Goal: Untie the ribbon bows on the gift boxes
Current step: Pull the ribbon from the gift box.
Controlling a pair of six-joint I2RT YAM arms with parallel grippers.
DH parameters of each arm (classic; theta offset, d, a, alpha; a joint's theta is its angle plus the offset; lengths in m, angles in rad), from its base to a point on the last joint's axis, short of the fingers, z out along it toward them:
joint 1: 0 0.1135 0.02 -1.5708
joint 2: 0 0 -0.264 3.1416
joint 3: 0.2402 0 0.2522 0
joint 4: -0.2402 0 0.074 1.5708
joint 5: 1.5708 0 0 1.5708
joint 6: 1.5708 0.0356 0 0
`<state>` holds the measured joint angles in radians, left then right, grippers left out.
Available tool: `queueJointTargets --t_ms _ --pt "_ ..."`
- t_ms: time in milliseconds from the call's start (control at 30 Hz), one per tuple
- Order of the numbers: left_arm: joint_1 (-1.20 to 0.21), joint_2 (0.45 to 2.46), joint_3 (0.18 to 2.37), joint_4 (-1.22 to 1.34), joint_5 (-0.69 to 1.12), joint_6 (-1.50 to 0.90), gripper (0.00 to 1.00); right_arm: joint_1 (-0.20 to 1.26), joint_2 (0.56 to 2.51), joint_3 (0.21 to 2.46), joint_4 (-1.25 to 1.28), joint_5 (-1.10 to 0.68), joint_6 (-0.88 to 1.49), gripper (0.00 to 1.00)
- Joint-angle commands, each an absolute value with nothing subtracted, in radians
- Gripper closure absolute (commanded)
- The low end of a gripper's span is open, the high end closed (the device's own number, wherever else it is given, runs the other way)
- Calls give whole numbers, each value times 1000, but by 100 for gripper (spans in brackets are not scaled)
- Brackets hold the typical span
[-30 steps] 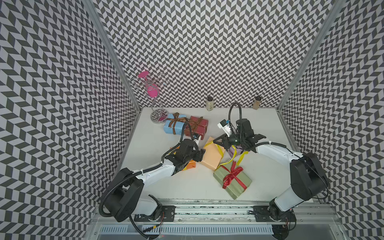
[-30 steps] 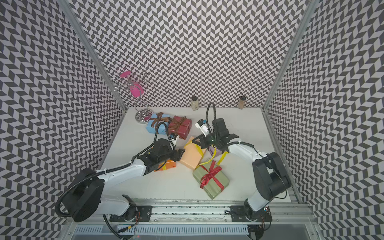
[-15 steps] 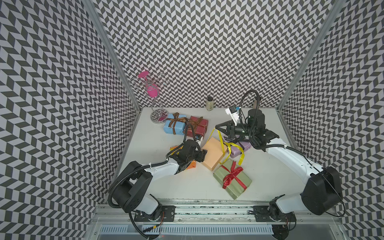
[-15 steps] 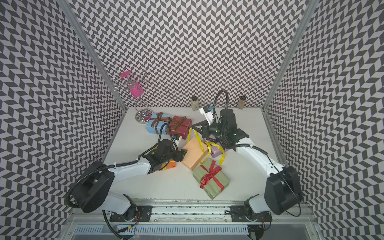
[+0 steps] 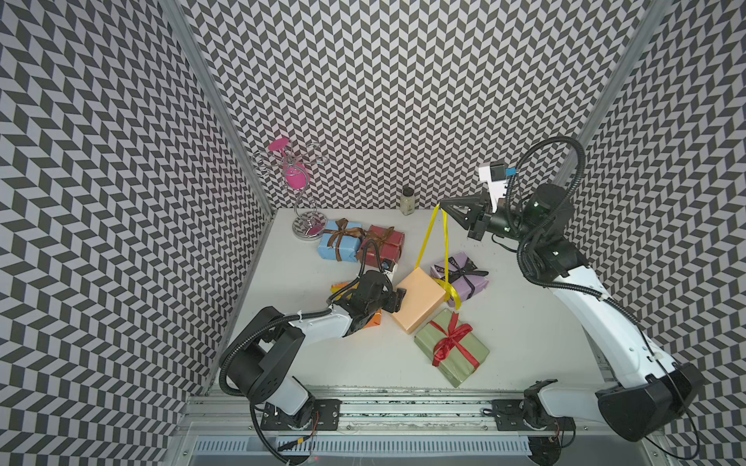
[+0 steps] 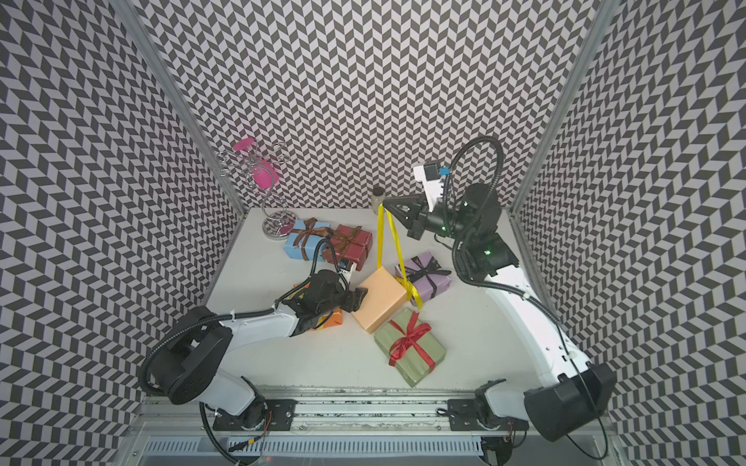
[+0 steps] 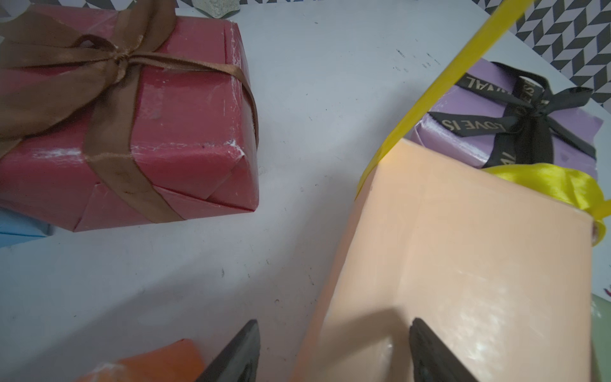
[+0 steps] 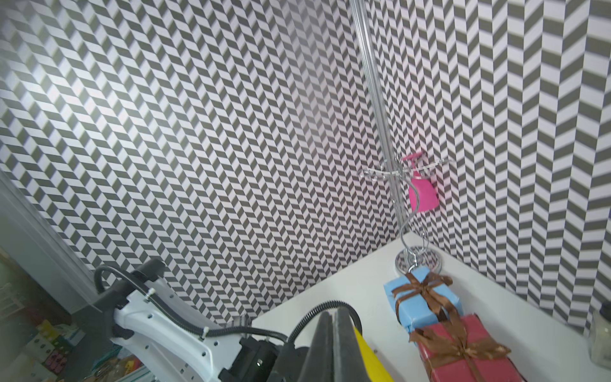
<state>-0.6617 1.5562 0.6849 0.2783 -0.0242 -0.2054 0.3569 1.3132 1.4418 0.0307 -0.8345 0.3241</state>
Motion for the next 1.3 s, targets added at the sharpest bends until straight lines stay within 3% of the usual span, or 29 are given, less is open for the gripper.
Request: queueJointTargets --t_ms 0,367,767,1033,1267 --pt "-661 1607 674 208 -31 -241 29 354 1281 1529 103 -828 346 100" --pt "-661 1629 667 218 -38 -239 29 328 1280 1760 55 -797 301 100" --pt "-661 1623 660 222 -43 -238 29 191 1332 2052 -114 -665 182 100" --pt "-661 1589 665 201 -45 -228 29 158 1312 2160 -287 -125 -100 100" --pt "-661 1564 681 180 -50 -220 29 158 1269 2151 -269 40 -187 100"
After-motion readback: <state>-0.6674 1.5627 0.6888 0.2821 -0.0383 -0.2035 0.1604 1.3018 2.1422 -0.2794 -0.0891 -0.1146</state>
